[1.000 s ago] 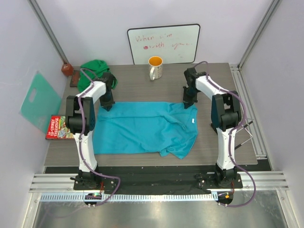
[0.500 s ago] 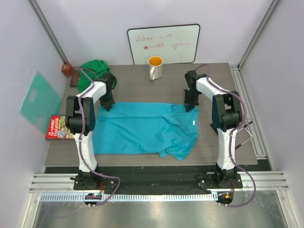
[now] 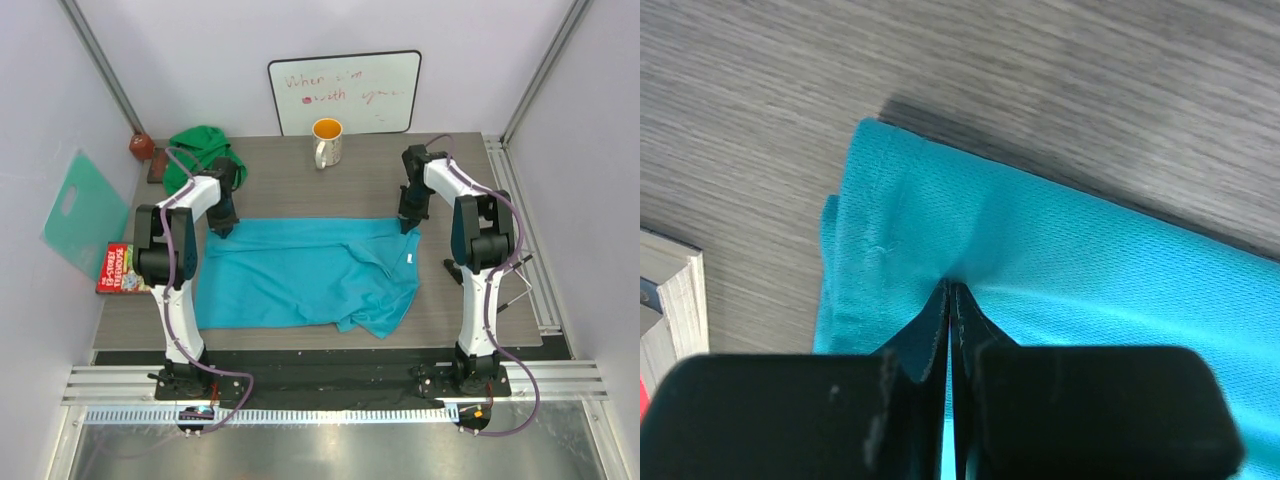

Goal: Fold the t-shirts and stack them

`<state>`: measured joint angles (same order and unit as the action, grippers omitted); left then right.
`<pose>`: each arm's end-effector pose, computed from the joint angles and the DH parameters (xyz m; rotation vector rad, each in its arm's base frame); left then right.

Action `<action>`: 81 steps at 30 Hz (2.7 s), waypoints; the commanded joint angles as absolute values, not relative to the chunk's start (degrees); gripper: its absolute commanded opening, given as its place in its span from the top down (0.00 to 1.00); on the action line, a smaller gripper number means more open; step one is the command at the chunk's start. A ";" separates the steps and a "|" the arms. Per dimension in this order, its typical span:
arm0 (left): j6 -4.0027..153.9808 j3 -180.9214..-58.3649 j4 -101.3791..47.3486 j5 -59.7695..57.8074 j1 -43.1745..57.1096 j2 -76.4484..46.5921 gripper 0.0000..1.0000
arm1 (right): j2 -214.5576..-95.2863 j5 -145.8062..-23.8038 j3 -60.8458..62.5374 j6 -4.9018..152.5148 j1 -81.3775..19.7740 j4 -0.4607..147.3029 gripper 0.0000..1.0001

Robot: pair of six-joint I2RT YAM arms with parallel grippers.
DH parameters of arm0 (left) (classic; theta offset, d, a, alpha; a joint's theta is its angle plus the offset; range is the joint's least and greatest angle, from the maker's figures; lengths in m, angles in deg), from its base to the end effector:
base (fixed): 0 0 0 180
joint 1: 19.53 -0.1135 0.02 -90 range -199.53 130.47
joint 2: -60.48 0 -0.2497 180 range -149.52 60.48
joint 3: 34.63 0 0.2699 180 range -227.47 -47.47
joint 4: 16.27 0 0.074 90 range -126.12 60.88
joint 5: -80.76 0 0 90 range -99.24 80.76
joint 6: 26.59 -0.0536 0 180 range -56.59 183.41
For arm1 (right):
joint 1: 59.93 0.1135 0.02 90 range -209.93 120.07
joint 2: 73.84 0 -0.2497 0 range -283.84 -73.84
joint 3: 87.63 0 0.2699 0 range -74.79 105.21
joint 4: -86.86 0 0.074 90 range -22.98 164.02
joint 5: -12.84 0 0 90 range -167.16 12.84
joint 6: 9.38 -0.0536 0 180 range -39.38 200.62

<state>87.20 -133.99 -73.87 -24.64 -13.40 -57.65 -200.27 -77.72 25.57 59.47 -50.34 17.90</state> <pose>0.4220 -0.0310 0.1247 -0.4796 2.7896 0.2824 0.4420 0.0752 0.1262 0.3023 2.9968 0.0687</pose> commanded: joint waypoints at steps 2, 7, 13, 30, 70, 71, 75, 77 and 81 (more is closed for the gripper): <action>86.70 -136.68 -77.63 -27.61 -14.70 -57.91 1.00 | -202.77 -74.97 30.23 60.85 -51.49 16.71 0.99; 86.70 -140.81 -78.42 -27.17 -14.70 -60.28 1.00 | -205.40 -75.23 34.28 61.11 -51.58 15.92 0.99; 87.05 -146.26 -78.78 -26.29 -14.61 -63.62 1.00 | -207.96 -75.14 40.43 59.79 -52.11 15.48 0.99; 87.05 -164.80 -80.27 -22.52 -14.44 -79.62 1.00 | -219.91 -74.00 60.20 56.28 -54.74 14.78 0.98; 91.71 -129.21 -77.37 -25.15 -12.85 -39.02 0.60 | -163.75 -93.77 -14.05 52.24 -33.04 25.93 0.60; 91.62 -129.04 -77.54 -25.15 -12.85 -39.01 0.60 | -164.10 -93.95 -14.93 51.71 -32.95 27.68 0.57; 90.66 -128.34 -78.86 -25.76 -12.41 -38.49 0.61 | -166.39 -94.57 -15.73 51.09 -31.63 30.68 0.56; 90.48 -128.07 -78.95 -26.29 -12.32 -38.14 0.61 | -167.27 -94.57 -15.03 50.91 -31.19 31.74 0.53; 90.13 -126.84 -78.95 -26.56 -12.32 -37.87 0.61 | -169.37 -94.39 -13.09 50.74 -30.22 31.92 0.52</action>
